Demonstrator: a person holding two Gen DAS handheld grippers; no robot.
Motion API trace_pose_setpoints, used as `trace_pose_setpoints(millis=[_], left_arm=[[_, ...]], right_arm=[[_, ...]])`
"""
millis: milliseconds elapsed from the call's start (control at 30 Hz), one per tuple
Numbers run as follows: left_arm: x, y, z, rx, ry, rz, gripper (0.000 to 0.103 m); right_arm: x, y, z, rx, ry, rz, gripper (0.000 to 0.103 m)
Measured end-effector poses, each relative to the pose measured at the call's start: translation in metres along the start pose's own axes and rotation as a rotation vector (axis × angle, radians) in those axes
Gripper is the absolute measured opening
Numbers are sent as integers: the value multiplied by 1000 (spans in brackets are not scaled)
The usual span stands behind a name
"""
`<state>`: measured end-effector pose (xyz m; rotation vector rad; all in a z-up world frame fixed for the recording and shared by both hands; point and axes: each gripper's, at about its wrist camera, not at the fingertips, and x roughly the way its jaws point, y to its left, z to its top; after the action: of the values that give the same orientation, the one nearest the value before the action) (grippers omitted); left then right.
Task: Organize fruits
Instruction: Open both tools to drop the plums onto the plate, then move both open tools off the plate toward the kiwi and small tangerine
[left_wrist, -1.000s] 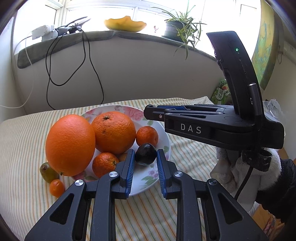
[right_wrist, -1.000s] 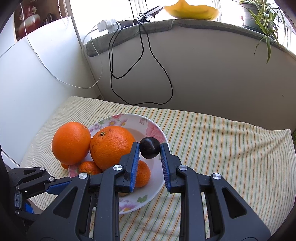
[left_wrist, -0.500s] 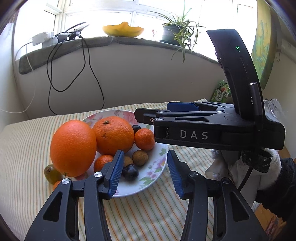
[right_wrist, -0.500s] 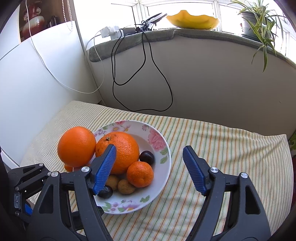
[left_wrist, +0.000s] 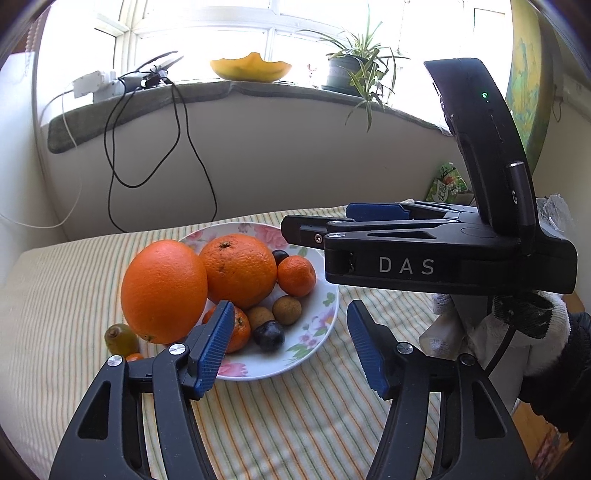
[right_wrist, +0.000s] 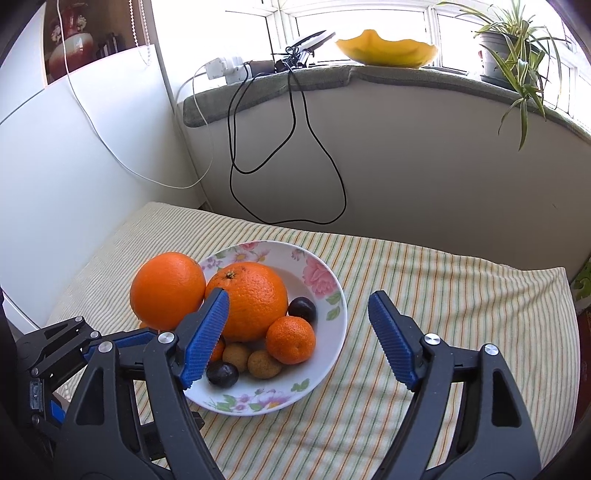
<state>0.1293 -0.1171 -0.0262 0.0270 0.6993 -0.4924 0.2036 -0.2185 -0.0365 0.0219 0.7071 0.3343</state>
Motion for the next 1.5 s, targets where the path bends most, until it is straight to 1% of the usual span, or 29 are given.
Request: trace_pose_setpoints(millis=[300, 767, 1033, 1200, 1267, 1500], left_arm=[[-17, 1, -3, 3, -18, 4, 63], [-40, 18, -10, -12, -46, 23, 63], [-54, 41, -21, -38, -53, 49, 63], [-63, 64, -31, -70, -50, 72, 63], [-67, 74, -36, -81, -48, 88, 63], [-72, 106, -45, -130, -39, 106, 62]], right_arm=[[-13, 12, -2, -2, -11, 11, 80], [-35, 38, -6, -24, -35, 26, 80], [-45, 57, -14, -24, -51, 54, 80], [-48, 69, -22, -18, -59, 80, 80], [-48, 74, -26, -14, -55, 96, 80], [-48, 102, -42, -47, -38, 140, 80]])
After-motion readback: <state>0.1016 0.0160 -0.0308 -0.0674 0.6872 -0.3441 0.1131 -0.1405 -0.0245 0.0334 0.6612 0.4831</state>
